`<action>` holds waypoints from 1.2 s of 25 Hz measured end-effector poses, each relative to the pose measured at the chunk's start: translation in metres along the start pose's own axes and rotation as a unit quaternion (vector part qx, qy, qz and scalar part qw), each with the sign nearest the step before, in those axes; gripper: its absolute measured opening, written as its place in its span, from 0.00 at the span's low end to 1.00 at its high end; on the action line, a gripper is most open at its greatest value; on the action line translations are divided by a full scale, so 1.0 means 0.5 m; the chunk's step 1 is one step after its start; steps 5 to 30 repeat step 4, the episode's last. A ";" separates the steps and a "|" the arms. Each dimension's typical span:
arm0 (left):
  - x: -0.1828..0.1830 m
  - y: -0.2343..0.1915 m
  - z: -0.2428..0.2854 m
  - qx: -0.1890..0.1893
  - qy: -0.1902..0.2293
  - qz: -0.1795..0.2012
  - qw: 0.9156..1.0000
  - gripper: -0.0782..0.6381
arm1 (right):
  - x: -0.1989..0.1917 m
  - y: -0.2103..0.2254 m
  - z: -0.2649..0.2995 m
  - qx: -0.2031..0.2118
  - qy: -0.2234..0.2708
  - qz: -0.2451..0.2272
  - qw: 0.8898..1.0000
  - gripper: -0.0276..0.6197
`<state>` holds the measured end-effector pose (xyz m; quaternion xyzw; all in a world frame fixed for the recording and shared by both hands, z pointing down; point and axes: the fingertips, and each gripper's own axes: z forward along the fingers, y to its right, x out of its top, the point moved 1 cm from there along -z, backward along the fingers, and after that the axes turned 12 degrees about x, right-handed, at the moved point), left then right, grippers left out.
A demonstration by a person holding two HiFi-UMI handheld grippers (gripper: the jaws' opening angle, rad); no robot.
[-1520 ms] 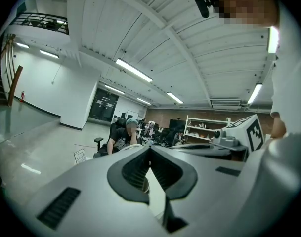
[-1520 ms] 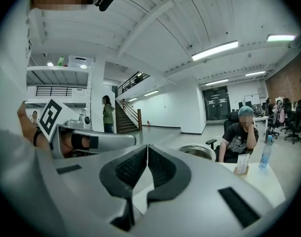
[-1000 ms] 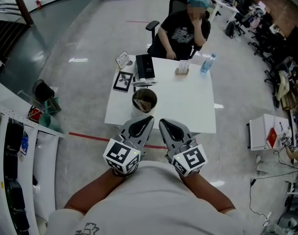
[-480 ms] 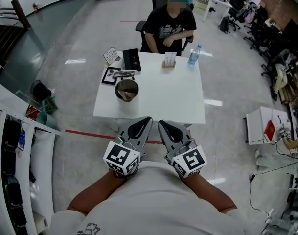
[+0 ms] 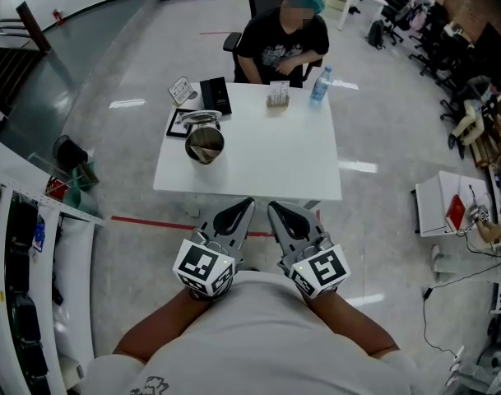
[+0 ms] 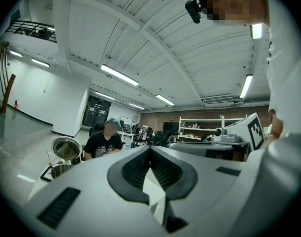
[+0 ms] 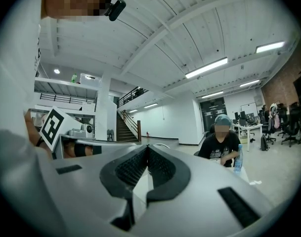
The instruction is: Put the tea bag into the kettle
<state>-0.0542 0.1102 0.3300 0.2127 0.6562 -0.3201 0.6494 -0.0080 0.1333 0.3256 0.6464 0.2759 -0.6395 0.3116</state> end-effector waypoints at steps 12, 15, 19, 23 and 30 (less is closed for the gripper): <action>-0.005 0.013 -0.003 0.003 0.001 0.008 1.000 0.12 | -0.012 0.001 -0.011 0.003 -0.001 0.001 1.000 0.06; -0.005 0.013 -0.003 0.003 0.001 0.008 1.000 0.12 | -0.012 0.001 -0.011 0.003 -0.001 0.001 1.000 0.06; -0.005 0.013 -0.003 0.003 0.001 0.008 1.000 0.12 | -0.012 0.001 -0.011 0.003 -0.001 0.001 1.000 0.06; -0.005 0.013 -0.003 0.003 0.001 0.008 1.000 0.12 | -0.012 0.001 -0.011 0.003 -0.001 0.001 1.000 0.06; -0.005 0.013 -0.003 0.003 0.001 0.008 1.000 0.12 | -0.012 0.001 -0.011 0.003 -0.001 0.001 1.000 0.06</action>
